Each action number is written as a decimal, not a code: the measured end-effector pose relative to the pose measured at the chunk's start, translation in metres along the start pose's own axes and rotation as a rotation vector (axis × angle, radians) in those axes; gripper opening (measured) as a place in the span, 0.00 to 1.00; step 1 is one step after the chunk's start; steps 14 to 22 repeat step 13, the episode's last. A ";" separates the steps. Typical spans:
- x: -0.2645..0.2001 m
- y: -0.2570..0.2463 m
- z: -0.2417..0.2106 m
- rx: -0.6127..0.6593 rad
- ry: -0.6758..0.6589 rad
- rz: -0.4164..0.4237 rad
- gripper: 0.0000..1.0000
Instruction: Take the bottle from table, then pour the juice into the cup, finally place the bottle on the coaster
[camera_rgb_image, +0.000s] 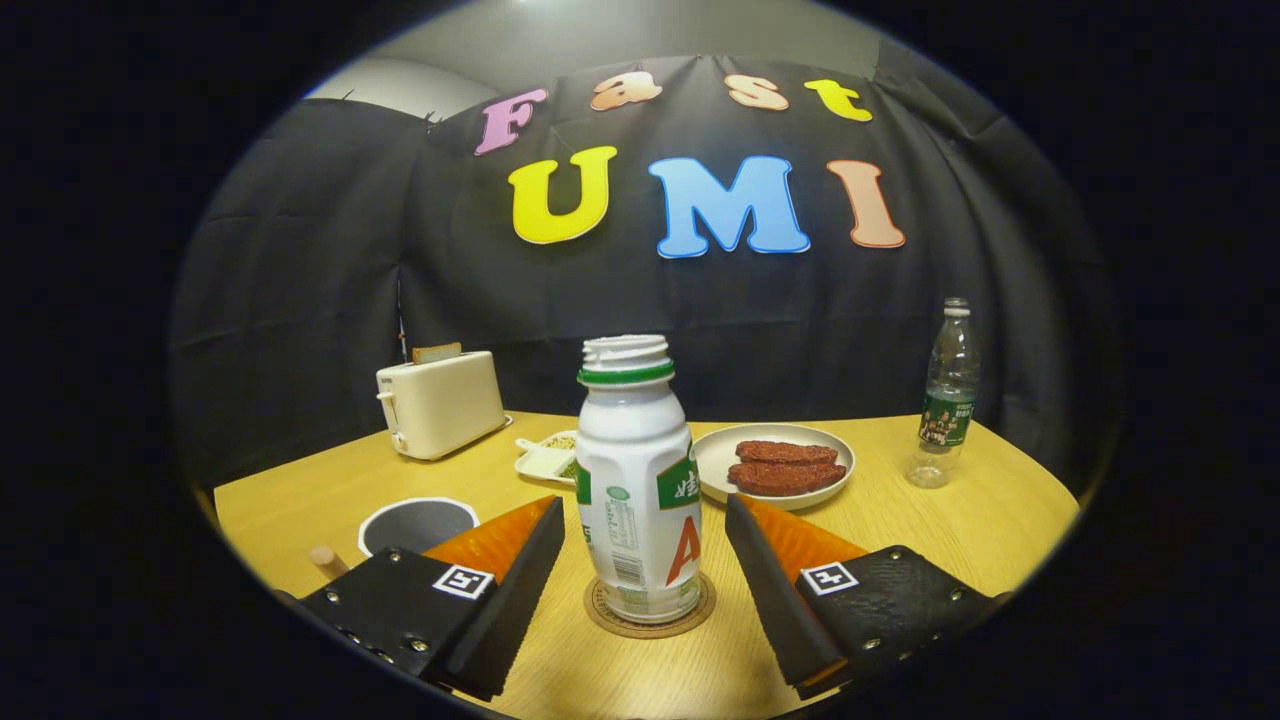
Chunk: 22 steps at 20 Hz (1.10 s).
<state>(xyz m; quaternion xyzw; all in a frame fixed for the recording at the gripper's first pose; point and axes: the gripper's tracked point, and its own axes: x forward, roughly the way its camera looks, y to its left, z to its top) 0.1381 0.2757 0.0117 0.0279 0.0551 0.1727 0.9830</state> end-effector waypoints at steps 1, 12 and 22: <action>-0.006 0.002 0.006 0.006 -0.017 0.005 0.96; -0.073 -0.033 0.062 -0.070 -0.140 -0.047 0.96; -0.078 -0.043 0.064 -0.078 -0.149 -0.063 0.96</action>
